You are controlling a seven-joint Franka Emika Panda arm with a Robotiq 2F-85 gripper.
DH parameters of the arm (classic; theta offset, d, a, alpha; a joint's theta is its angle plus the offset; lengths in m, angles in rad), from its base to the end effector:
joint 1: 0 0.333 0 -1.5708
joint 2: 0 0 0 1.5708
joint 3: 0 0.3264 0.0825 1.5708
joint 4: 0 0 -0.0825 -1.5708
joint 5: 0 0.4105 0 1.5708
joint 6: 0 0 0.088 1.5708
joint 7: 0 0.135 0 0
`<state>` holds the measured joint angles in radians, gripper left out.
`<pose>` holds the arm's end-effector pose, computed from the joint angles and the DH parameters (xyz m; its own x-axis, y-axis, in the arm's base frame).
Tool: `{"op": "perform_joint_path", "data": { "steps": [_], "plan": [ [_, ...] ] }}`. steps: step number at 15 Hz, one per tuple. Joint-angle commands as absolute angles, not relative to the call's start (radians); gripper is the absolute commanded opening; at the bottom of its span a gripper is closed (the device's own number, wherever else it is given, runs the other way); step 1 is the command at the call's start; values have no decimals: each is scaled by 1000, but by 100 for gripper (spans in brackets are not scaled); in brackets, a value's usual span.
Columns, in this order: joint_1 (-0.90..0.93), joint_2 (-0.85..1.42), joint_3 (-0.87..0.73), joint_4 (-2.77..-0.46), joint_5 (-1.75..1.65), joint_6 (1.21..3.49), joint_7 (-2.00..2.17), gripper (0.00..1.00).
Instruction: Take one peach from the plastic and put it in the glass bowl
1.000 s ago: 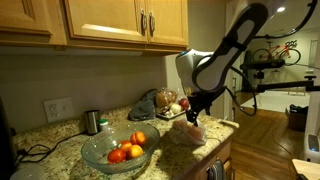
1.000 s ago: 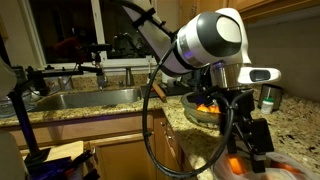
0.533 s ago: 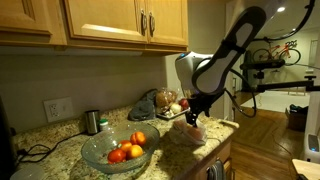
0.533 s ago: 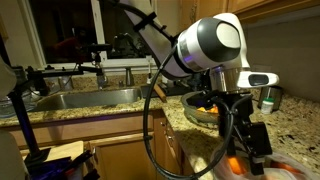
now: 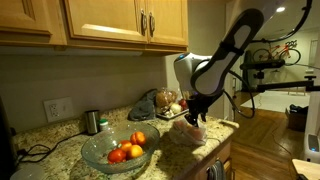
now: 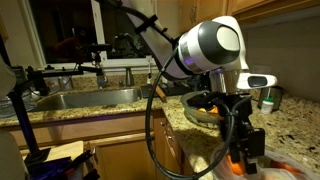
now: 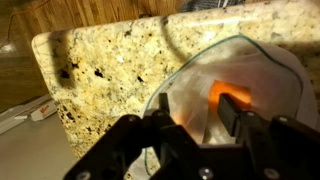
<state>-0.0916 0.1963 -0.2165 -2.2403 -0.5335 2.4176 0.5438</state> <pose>0.5313 -0.1831 0.2464 0.9079 -0.4056 0.1058 -0.4149 -0.8335 0.3649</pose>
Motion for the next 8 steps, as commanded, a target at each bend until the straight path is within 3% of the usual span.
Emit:
{"op": "perform_joint_path", "data": {
  "steps": [1,3,8],
  "plan": [
    [-87,202,-224,-2233,-537,2430,524,26],
    [-87,204,-224,-2229,-536,2429,522,13],
    [-87,211,-218,-2220,-522,2439,499,3]
  ]
}}
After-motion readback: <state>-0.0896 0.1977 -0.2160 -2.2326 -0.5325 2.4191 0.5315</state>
